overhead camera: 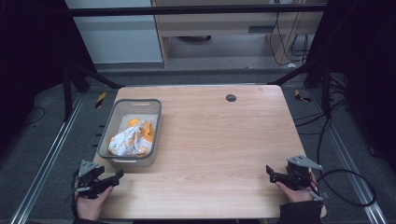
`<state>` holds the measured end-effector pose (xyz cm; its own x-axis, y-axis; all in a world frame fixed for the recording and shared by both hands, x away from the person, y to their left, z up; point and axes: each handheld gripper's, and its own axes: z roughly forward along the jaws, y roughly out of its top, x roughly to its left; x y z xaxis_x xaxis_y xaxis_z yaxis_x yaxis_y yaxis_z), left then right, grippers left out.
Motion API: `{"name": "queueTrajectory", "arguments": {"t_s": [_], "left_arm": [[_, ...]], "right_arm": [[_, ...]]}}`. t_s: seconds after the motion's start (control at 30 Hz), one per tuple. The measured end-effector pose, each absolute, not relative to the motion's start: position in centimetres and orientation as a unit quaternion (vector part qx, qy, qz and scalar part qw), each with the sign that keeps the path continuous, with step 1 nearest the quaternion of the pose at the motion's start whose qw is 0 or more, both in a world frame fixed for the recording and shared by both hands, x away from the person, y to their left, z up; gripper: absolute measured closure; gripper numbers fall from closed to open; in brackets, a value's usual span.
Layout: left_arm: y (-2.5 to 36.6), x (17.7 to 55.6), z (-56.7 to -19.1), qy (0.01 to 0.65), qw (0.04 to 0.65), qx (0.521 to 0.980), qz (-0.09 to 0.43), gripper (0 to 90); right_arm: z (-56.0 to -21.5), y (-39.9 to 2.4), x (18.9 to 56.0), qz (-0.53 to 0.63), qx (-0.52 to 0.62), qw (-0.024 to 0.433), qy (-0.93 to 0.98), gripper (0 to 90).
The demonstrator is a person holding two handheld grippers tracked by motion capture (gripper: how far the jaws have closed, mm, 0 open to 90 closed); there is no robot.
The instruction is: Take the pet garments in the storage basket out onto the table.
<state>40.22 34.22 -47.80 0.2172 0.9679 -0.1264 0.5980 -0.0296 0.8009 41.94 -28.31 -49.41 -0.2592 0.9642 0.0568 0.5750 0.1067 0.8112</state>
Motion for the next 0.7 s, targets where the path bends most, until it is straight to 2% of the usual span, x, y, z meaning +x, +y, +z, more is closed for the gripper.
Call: {"name": "queueTrajectory", "arguments": {"t_s": [0.7], "left_arm": [[34.1, 39.0, -44.9, 0.543, 0.435, 0.671, 0.258, 19.7]], "right_arm": [[-49.1, -28.2, 41.7, 0.389, 0.547, 0.264, 0.693, 10.2]]}}
